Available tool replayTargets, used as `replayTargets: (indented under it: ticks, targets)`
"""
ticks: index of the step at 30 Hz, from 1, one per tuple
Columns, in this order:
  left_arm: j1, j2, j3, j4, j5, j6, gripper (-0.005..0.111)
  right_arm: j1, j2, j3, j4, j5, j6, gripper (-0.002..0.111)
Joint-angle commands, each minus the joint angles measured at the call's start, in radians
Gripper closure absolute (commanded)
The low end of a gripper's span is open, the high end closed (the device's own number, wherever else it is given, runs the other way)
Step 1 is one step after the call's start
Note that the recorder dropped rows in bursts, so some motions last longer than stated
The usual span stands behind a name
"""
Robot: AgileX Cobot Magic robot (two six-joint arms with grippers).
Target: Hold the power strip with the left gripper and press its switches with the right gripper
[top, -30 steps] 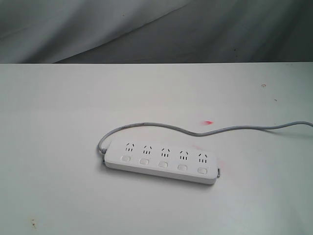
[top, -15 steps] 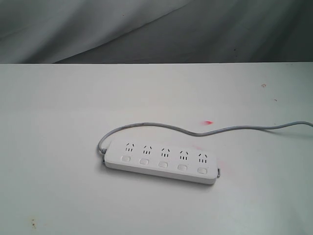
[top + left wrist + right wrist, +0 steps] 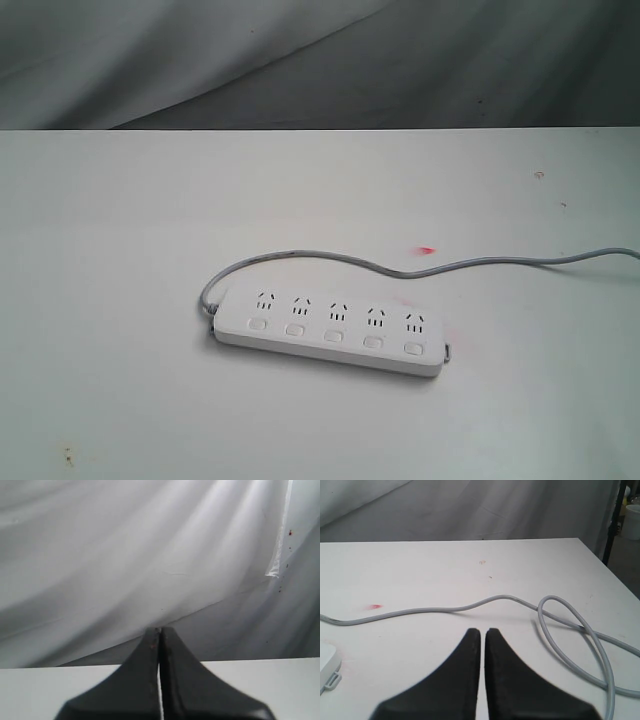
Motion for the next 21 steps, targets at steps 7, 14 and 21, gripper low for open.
replayTargets:
  ticks: [7, 14, 21]
  targets:
    - [-0.005, -0.276, 0.301, 0.092, -0.102, 0.004, 0.106, -0.010, -0.002, 0.003, -0.001, -0.004, 0.002, 0.105]
    - [-0.005, -0.414, 0.448, 0.102, -0.107, 0.004, 0.106, -0.010, -0.002, 0.003, -0.001, -0.004, 0.002, 0.105]
    - [-0.005, -0.446, 0.522, 0.102, -0.146, 0.004, 0.106, -0.010, -0.002, 0.003, -0.001, -0.004, 0.002, 0.105]
